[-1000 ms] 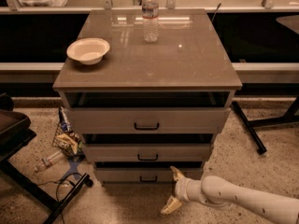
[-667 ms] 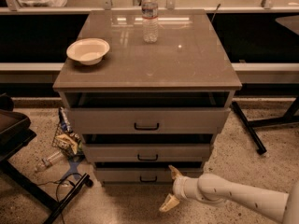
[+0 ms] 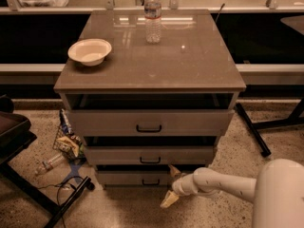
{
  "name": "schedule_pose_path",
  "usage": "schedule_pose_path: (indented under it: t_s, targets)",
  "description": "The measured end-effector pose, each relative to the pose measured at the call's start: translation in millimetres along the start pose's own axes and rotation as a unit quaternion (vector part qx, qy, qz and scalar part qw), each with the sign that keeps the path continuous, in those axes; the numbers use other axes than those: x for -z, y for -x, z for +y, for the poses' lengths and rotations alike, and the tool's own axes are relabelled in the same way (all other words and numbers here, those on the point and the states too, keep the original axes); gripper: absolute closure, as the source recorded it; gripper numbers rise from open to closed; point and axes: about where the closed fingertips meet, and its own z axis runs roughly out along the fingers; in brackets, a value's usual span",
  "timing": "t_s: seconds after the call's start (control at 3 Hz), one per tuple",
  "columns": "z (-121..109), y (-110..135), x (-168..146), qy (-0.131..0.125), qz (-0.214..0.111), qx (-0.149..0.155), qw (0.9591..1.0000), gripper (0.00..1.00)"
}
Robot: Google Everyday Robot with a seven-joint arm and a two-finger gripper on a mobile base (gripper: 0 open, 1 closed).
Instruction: Open bottom drawer
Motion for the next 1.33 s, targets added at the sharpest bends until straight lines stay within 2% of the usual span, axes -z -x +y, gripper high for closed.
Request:
schedule_pose_path:
  t_s: [0.67, 1.0, 1.33]
  targets:
    - [-17, -25, -27, 0.014, 0.025, -0.001, 0.9996, 0.00]
    - [-27, -45, -37, 0.018, 0.031, -0.019, 0.9992, 0.02]
    - [-29, -58, -44, 0.024, 0.030, -0.031, 0.9988, 0.25]
